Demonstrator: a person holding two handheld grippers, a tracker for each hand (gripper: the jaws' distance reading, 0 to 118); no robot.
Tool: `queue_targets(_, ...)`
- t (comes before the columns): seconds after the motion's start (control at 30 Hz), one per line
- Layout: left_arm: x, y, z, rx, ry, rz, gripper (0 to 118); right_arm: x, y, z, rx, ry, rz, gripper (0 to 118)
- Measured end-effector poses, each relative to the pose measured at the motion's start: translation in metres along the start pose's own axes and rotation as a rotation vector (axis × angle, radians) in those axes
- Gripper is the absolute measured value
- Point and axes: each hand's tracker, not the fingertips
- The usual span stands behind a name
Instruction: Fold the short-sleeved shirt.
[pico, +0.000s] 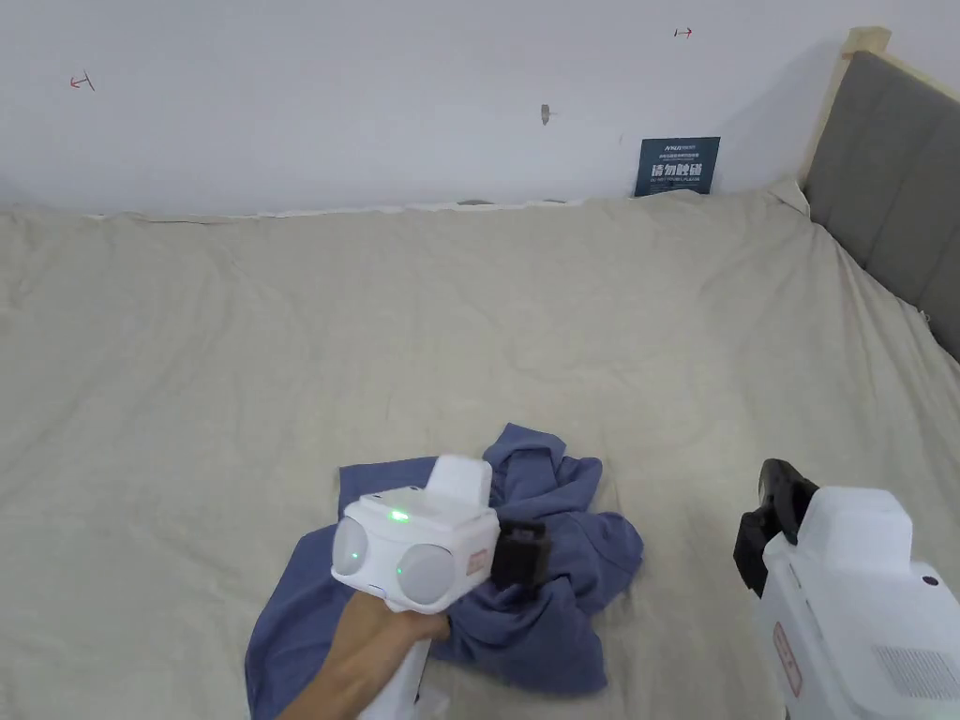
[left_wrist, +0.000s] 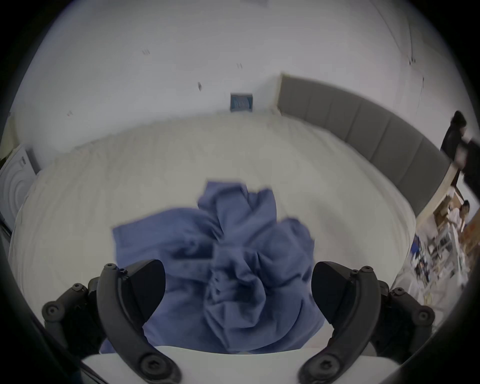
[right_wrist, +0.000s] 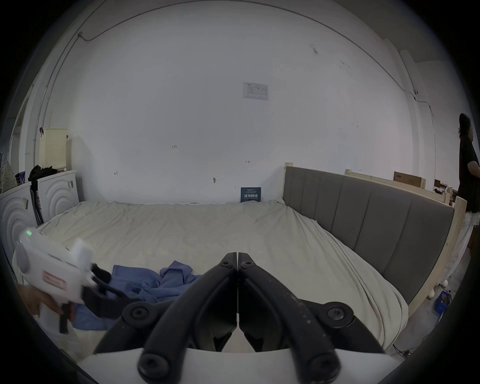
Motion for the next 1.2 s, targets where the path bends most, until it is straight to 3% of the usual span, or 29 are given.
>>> queue_targets(0.3, -0.044, 0.028, 0.123, 0.445, 0.297, -0.011, 115, -0.018, 0.035, 0.0, 0.092, 0.028, 0.021, 2)
queue_targets(0.5, -0.078, 0.022, 0.162, 0.589, 0.475, 0.033, 109, -0.031, 0.052, 0.004, 0.151, 0.055, 0.039, 2)
queue_targets(0.57, -0.085, 0.017, 0.168, 0.598, 0.481, 0.039, 94, -0.035, 0.054, 0.006, 0.164, 0.059, 0.044, 2)
queue_targets(0.6, -0.088, 0.013, 0.171, 0.613, 0.483, 0.045, 77, -0.037, 0.056, 0.007, 0.168, 0.061, 0.046, 2)
queue_targets(0.63, -0.09, 0.012, 0.173, 0.621, 0.481, 0.053, 57, -0.038, 0.056, 0.008, 0.172, 0.066, 0.047, 2)
queue_targets(0.7, -0.095, 0.009, 0.176, 0.619, 0.449, 0.073, 1, -0.041, 0.057, 0.009, 0.177, 0.071, 0.048, 2)
queue_targets(0.83, -0.1, 0.011, 0.173, 0.573, 0.374, 0.095, 0, -0.044, 0.057, 0.01, 0.177, 0.079, 0.052, 2)
queue_targets(0.93, -0.1, 0.01, 0.169, 0.549, 0.404, 0.102, 0, -0.044, 0.056, 0.01, 0.172, 0.083, 0.049, 2)
queue_targets(1.2, -0.131, -0.019, 0.127, 0.074, 0.243, 0.386, 0, -0.04, 0.046, 0.006, 0.15, 0.076, 0.053, 2)
